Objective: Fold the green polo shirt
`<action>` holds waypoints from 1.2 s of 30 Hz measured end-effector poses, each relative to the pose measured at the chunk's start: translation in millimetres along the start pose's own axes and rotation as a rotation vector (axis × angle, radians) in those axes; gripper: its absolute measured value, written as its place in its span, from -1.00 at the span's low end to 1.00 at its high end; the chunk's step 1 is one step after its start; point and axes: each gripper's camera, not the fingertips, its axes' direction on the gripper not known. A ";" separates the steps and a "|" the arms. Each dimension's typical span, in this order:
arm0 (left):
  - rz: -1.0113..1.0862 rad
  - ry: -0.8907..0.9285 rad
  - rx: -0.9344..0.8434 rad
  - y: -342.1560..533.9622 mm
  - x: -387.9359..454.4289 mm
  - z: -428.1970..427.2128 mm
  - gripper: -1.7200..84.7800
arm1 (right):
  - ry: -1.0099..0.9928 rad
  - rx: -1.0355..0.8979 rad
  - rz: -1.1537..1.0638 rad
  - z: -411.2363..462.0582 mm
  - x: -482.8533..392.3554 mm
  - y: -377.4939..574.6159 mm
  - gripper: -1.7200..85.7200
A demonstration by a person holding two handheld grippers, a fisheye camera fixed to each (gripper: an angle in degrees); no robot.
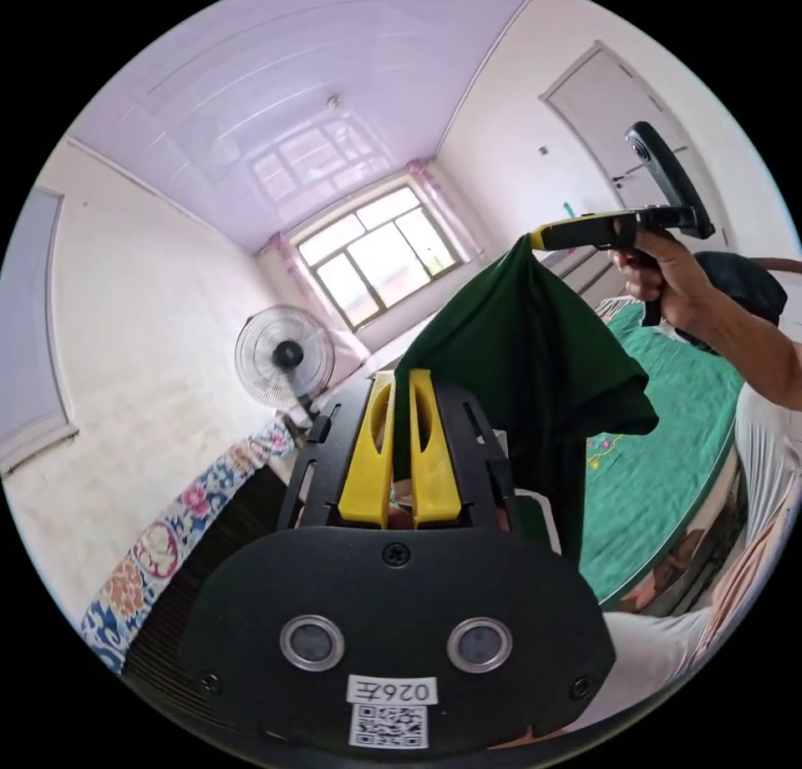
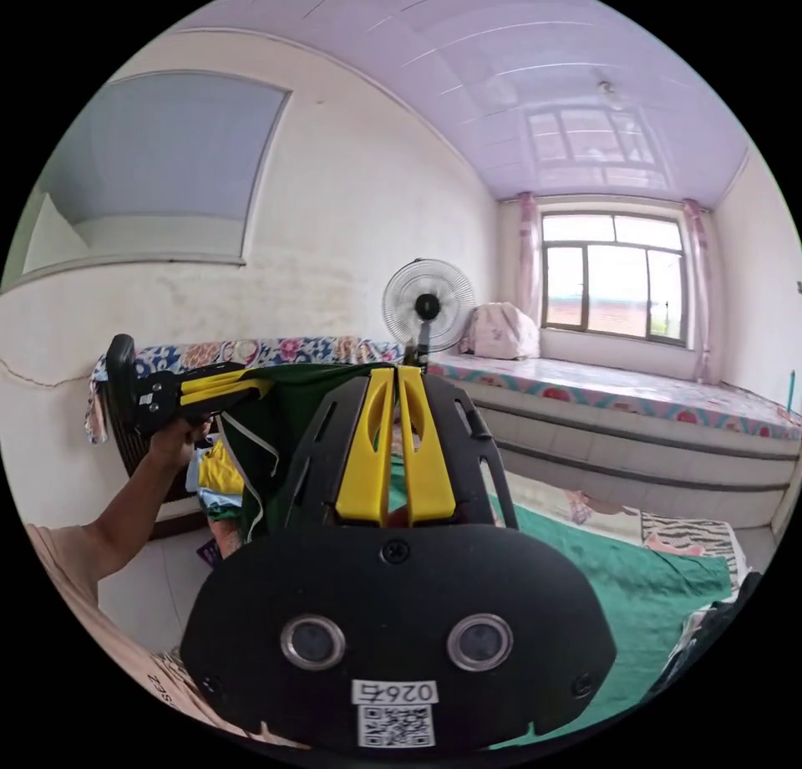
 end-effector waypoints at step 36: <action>-0.408 0.862 -0.176 194.3 110.9 403.7 -0.95 | 0.295 -0.199 0.123 -48.0 270.9 280.8 -0.98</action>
